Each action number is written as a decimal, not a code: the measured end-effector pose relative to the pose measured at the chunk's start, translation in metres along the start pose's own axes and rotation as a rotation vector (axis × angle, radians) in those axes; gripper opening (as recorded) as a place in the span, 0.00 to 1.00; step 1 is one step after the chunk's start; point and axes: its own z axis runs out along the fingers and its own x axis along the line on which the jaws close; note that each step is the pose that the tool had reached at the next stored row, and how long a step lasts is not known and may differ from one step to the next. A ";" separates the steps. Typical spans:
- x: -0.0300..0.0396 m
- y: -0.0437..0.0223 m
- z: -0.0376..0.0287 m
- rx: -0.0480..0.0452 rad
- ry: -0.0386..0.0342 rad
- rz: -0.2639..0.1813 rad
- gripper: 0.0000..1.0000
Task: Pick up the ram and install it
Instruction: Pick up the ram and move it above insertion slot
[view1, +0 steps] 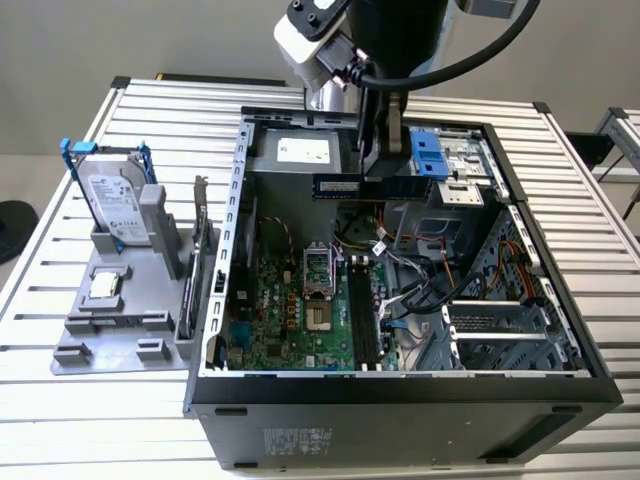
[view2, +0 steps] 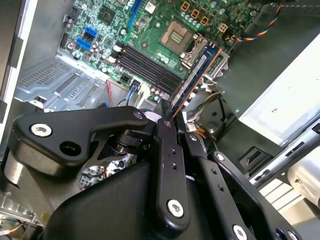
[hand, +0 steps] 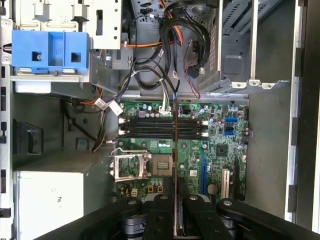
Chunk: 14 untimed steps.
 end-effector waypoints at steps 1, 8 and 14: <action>0.0000 0.0014 0.0000 0.0000 0.0000 0.000 0.00; 0.0001 0.0082 0.0003 0.0000 0.0000 0.000 0.00; 0.0002 0.0155 0.0005 0.0000 0.0000 0.000 0.00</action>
